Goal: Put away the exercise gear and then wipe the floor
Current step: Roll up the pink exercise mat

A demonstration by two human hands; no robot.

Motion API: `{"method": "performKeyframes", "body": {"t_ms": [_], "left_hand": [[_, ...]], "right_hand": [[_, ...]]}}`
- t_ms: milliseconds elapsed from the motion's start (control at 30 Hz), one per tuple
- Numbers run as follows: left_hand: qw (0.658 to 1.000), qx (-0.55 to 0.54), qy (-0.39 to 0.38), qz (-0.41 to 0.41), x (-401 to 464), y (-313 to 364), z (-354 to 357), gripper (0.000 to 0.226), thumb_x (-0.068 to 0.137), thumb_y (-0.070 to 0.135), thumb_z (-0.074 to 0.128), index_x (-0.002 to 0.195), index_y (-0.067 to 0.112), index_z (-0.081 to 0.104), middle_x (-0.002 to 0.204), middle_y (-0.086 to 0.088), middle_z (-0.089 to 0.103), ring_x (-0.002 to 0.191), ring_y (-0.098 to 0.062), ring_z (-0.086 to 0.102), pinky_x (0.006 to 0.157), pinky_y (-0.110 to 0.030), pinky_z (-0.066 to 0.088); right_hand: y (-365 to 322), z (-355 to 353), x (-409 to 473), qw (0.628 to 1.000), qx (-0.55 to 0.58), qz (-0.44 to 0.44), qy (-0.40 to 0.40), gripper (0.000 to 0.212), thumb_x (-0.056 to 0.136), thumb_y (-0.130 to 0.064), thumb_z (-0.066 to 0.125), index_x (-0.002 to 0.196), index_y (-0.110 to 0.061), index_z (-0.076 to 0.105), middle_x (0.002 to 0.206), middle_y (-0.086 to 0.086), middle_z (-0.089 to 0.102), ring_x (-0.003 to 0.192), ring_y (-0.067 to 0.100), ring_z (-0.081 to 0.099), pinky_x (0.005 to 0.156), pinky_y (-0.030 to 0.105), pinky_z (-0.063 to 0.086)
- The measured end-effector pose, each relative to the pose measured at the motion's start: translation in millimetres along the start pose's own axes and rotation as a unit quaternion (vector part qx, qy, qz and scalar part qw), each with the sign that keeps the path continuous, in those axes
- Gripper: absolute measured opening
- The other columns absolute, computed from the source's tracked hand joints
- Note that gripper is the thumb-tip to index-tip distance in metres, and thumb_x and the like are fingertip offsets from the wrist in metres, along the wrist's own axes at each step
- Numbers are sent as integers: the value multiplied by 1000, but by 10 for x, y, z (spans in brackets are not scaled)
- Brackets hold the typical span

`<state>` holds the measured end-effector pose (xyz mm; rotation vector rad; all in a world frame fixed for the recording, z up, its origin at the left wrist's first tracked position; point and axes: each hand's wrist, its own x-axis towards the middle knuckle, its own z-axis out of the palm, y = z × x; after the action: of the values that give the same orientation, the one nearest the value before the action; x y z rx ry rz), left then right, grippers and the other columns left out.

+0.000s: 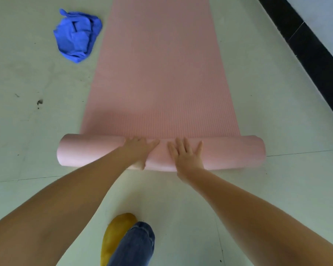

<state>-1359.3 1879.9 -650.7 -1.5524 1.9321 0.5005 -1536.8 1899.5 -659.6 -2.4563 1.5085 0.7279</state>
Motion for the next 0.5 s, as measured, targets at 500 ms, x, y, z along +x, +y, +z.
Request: {"method": "performKeyframes", "body": {"t_ms": [500], "left_hand": [[991,17,129,-25,233,45,-88,114,75,54,65,148,17,-15,152,-19,8,140,-35,11,107,-65,17]], "right_hand": [[503,-681,824,977,180,-2,-113,70,79,-24,67,140,-24,32,134,4,48,129,29,41,108,59,19]]}}
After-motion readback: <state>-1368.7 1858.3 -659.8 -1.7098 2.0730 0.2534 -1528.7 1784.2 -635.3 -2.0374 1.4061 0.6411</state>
